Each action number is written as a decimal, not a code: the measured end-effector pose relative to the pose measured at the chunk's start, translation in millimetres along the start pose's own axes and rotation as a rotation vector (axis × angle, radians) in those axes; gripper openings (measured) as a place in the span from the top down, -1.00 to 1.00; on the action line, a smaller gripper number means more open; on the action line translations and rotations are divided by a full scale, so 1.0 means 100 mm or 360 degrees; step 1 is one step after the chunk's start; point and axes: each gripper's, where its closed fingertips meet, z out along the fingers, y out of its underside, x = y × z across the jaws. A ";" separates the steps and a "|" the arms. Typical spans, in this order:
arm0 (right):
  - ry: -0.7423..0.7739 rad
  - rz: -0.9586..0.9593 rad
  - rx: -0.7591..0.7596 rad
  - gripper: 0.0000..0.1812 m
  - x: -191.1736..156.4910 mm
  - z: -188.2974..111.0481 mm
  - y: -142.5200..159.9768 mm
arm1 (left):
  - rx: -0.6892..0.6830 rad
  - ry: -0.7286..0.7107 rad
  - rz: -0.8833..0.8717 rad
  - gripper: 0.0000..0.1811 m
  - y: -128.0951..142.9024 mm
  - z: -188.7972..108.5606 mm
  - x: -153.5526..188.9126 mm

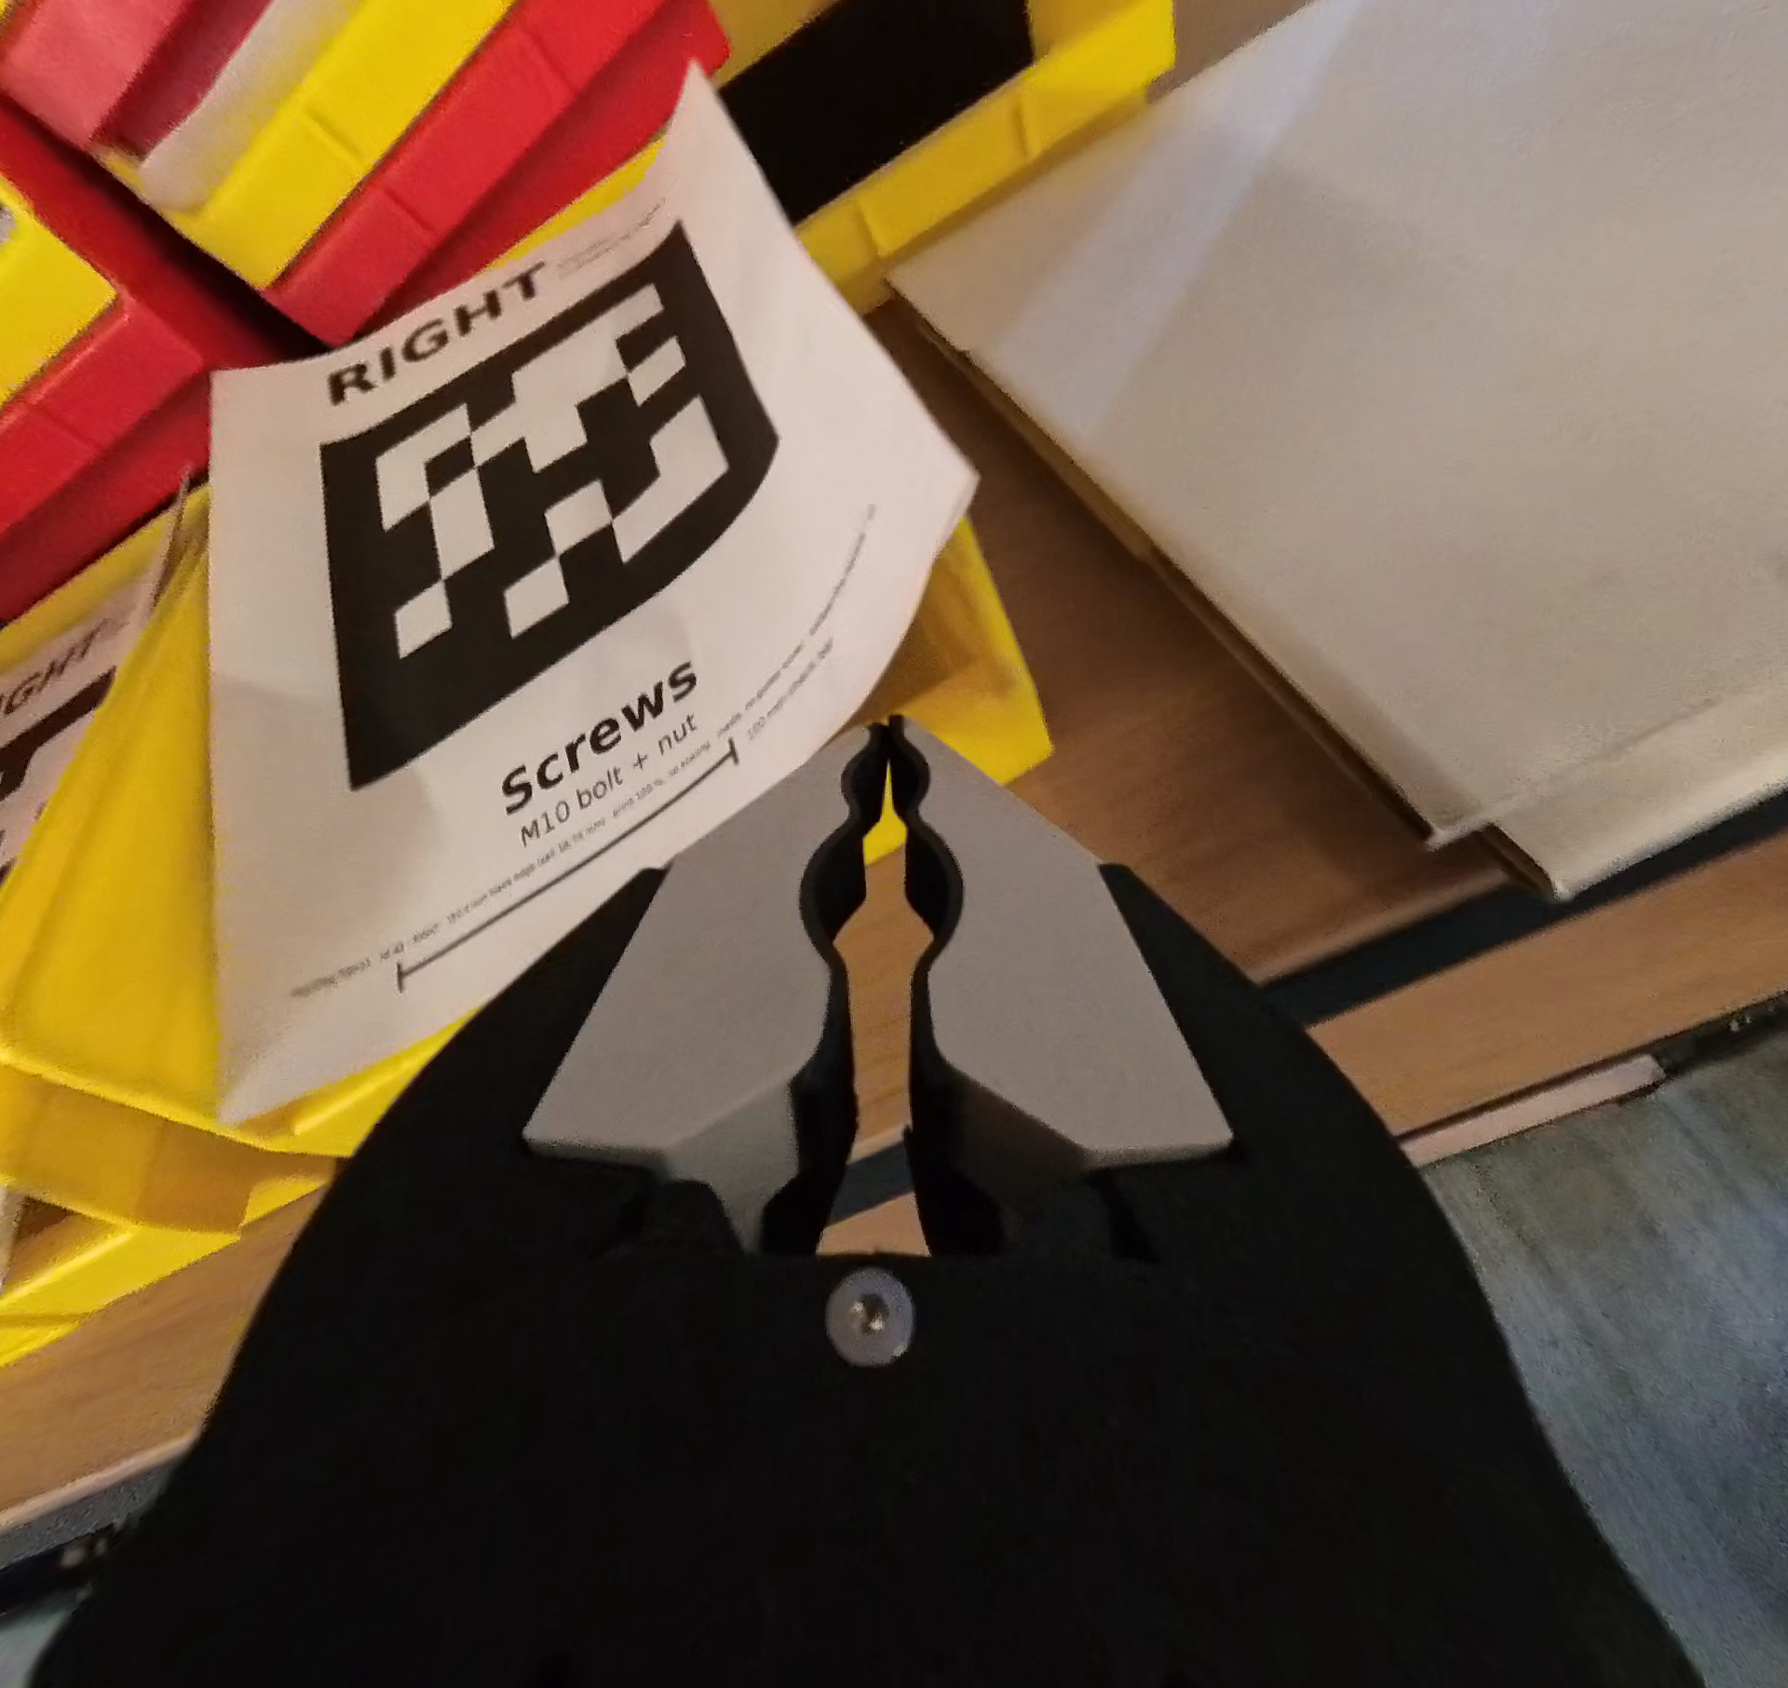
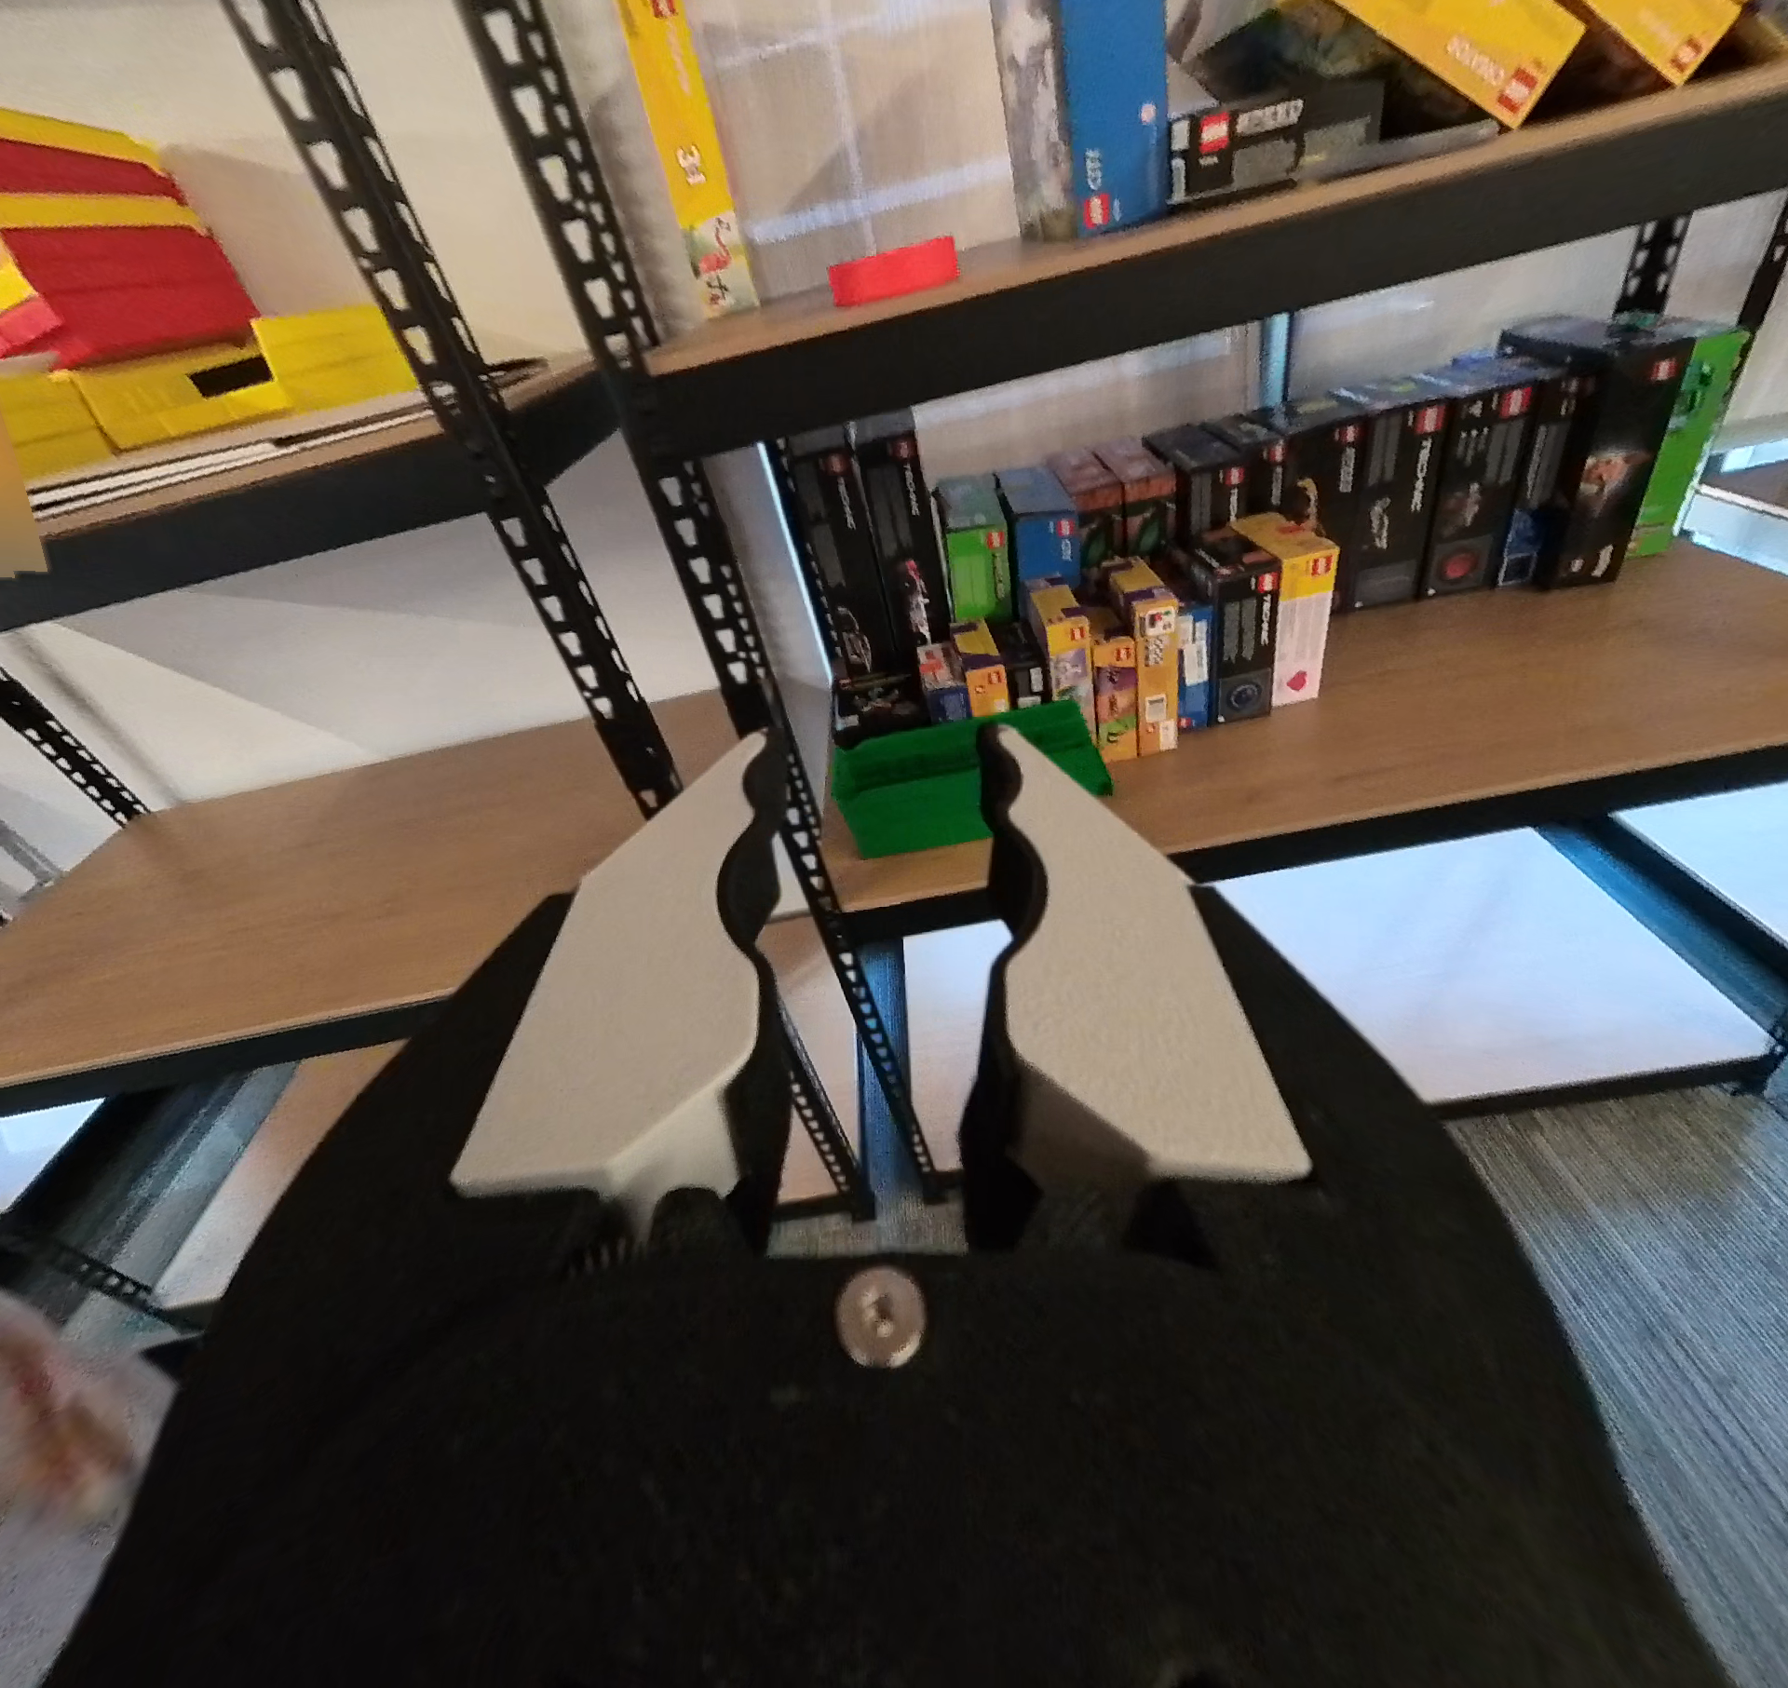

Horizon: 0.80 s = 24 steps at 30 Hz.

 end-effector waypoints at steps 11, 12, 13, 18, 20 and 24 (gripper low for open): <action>0.0201 0.0062 -0.0105 0.57 1.42 0.40 0.08 | 0.0393 -0.0149 -0.0508 1.00 -0.14 -0.23 0.46; 0.0250 0.0041 -0.0127 0.57 1.59 0.36 0.13 | 0.0425 -0.0303 -0.0542 1.00 -0.05 -0.31 0.46; 0.0297 -0.0001 -0.0154 0.58 1.78 0.29 0.18 | 0.0431 -0.0451 -0.0585 1.00 0.06 -0.40 0.44; 0.0643 -0.0254 -0.0211 0.56 3.03 -0.32 0.31 | 0.0147 -0.0974 -0.0820 1.00 0.73 -1.01 0.68; 0.0711 -0.0247 -0.0181 0.55 3.53 -0.58 0.27 | 0.0104 -0.1144 -0.0886 1.00 0.82 -1.36 1.10; 0.0768 -0.0128 -0.0141 0.48 4.65 -1.11 0.21 | 0.0121 -0.1279 -0.1173 1.00 0.86 -1.92 2.35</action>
